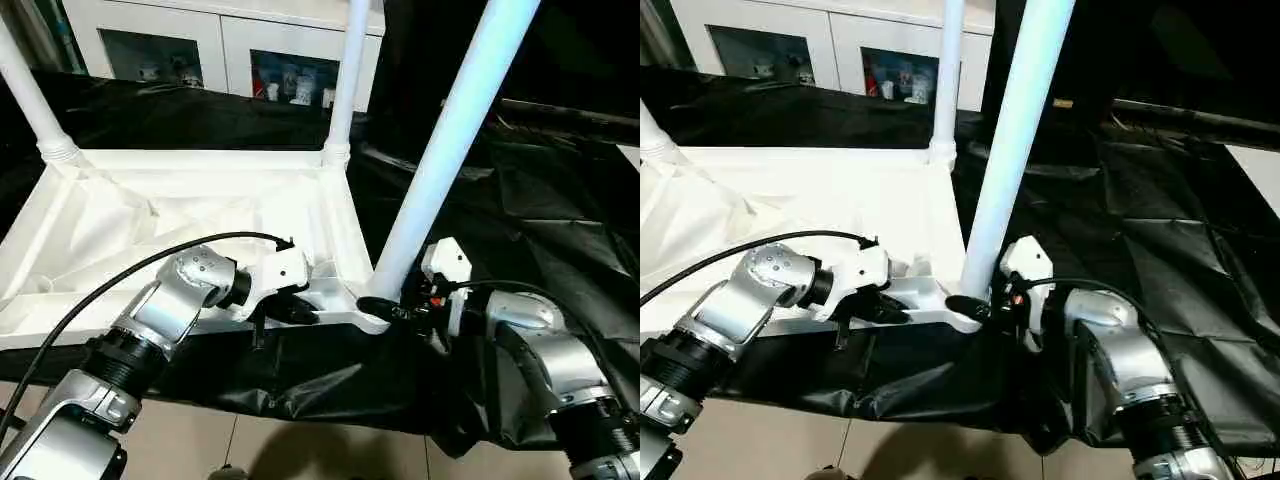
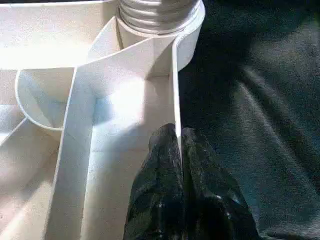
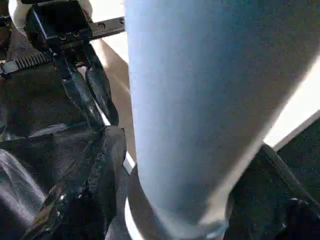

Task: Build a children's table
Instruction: Rotate leg to tighten

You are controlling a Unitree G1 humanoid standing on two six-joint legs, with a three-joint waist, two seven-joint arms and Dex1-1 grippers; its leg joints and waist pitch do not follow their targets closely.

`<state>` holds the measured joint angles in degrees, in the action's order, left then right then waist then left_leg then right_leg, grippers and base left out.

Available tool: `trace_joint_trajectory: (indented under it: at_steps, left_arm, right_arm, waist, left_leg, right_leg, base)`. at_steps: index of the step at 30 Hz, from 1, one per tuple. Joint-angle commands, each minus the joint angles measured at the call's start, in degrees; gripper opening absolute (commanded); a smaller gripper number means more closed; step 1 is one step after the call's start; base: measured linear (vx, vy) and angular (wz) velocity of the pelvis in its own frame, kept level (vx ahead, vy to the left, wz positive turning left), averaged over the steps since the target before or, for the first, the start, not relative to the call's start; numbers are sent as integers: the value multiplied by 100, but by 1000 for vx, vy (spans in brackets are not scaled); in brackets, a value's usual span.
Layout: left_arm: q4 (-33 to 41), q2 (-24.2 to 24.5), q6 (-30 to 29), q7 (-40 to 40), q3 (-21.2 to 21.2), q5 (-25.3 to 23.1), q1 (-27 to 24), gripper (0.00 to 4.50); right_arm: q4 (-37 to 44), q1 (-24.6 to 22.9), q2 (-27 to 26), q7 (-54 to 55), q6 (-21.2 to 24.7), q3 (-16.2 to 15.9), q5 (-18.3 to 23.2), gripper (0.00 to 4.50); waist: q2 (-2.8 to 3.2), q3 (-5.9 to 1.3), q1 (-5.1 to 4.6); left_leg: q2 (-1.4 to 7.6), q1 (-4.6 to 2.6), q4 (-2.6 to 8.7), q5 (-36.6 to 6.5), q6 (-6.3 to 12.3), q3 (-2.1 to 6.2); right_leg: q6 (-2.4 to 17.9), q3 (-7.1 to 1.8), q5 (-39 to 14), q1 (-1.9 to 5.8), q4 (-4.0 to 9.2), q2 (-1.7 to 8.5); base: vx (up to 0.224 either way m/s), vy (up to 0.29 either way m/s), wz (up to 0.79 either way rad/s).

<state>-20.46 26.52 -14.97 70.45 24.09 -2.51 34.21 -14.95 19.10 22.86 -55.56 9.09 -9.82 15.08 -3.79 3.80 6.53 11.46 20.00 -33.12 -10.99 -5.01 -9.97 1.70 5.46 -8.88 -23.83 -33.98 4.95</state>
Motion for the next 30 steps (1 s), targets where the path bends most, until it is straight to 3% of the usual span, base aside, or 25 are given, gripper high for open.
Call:
trace_joint_trajectory:
  at_steps: [1,9,16,19,22,23,24,25,27,30]
  left_arm:
    - [181,-65,2,105,175,-7,-8,0]
    - [188,-54,-9,104,167,-38,-15,0]
    - [173,-47,-60,122,189,-43,-35,0]
    - [-15,-171,-182,-156,102,-82,20,0]
    - [-209,-310,-272,-440,2,-101,91,0]
    - [-530,-532,-339,-933,-153,-150,219,0]
    - [-564,-558,-351,-986,-170,-153,235,0]
    - [-844,-776,-447,-1418,-307,-173,363,0]
    - [-1012,-922,-526,-1676,-405,-155,448,0]
    - [-1559,-1343,-795,-2527,-576,-253,732,0]
  right_arm:
    - [-65,45,0,-115,-52,-81,-70,279]
    - [-183,27,75,-206,-219,-196,-260,211]
    - [-292,16,10,-196,-201,-174,-252,202]
    - [-478,4,-186,43,-136,43,-125,202]
    - [-655,16,-354,327,-90,236,-24,200]
    - [-917,43,-588,837,-72,475,27,199]
    - [-948,46,-621,903,-73,505,35,199]
    - [-1194,75,-887,1454,-77,752,99,199]
    - [-1336,97,-1025,1744,-105,844,93,199]
    - [-1963,281,-1423,3035,-385,939,-384,199]
  waist:
    - [60,-406,-8]
    - [67,-421,-8]
    - [59,-429,-12]
    - [62,-428,-25]
    - [65,-402,-35]
    - [63,-399,-37]
    - [78,-368,-43]
    - [54,-347,-68]
    - [54,-348,-92]
    - [87,-350,-170]
  left_leg:
    - [190,-17,382,-1042,110,23]
    - [185,-6,367,-979,125,31]
    - [183,-3,359,-953,142,32]
    - [181,2,355,-976,136,25]
    - [179,-20,366,-1239,75,32]
    - [181,-33,369,-1363,30,43]
    - [164,-92,364,-1594,0,31]
    - [150,-123,362,-1792,-29,38]
    - [135,-123,361,-1961,-65,77]
    - [132,-156,352,-2178,-122,123]
  right_leg:
    - [956,-318,-1562,362,366,371]
    - [909,-312,-1525,368,351,368]
    - [936,-307,-1481,377,341,363]
    - [995,-312,-1433,375,338,367]
    - [908,-293,-1895,349,399,370]
    - [817,-286,-2154,338,431,370]
    - [728,-272,-2579,273,513,374]
    - [618,-259,-2939,250,551,372]
    - [360,-199,-3492,266,634,401]
    - [151,-81,-3810,258,740,413]
  base:
    - [0,0,0]
    - [0,0,0]
    - [0,0,0]
    - [0,0,0]
    - [0,0,0]
    - [0,0,0]
    - [0,0,0]
    - [0,0,0]
    - [0,0,0]
    - [0,0,0]
